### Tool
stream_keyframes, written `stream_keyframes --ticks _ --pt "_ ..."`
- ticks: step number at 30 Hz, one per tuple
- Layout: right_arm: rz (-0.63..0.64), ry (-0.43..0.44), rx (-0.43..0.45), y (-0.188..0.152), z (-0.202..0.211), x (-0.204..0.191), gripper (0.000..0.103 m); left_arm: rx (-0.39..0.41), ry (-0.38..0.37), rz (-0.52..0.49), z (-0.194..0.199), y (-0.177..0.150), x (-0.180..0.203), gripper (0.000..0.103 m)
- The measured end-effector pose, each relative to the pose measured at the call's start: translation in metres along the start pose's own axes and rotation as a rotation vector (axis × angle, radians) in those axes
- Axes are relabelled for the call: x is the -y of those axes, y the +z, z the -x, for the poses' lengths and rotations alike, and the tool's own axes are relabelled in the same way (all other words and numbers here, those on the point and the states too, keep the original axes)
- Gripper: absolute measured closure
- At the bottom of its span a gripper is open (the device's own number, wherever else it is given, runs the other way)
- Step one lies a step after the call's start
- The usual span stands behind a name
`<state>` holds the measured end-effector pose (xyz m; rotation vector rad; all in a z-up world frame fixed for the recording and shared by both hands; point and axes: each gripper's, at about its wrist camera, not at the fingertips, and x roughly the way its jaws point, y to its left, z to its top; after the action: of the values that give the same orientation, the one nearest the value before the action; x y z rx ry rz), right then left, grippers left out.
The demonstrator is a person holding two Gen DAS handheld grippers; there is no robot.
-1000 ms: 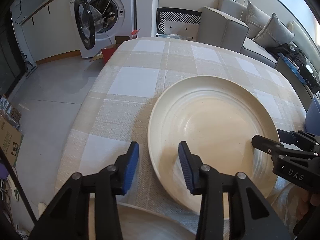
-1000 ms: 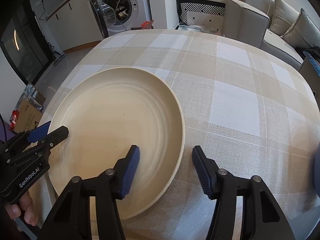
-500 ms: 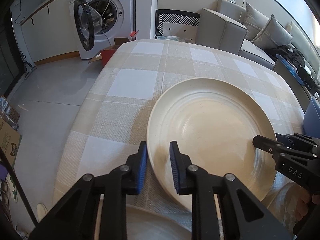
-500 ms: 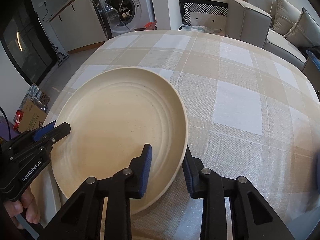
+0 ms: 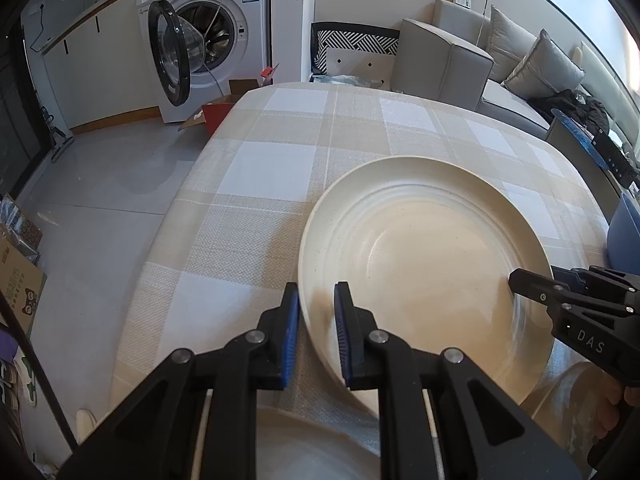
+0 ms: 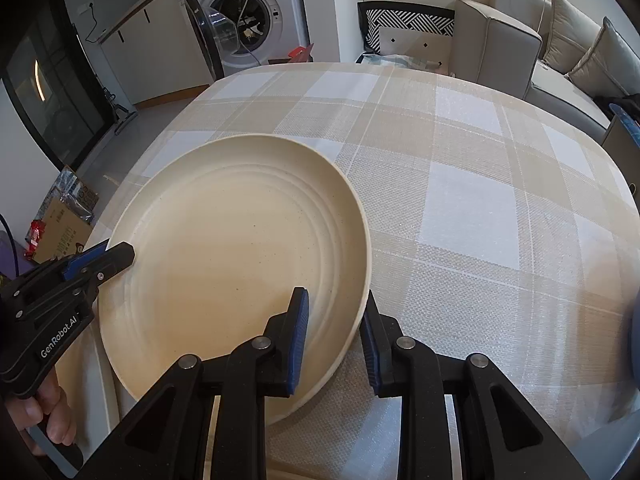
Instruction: Organize plates and bowls
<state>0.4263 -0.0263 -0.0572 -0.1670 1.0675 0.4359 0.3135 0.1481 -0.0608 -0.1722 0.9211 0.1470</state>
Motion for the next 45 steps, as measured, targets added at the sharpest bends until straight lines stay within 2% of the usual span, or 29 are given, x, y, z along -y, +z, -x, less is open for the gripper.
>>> stream_keyframes --ticks 12,45 --pt "0.001 -0.003 0.023 0.0 0.013 -0.001 0.078 0.029 -0.002 0.004 0.014 0.004 0.002 0.088" --pt "0.019 0.0 0.117 -0.009 0.083 -0.013 0.078 0.129 0.0 -0.007 0.079 0.002 0.007 0.088"
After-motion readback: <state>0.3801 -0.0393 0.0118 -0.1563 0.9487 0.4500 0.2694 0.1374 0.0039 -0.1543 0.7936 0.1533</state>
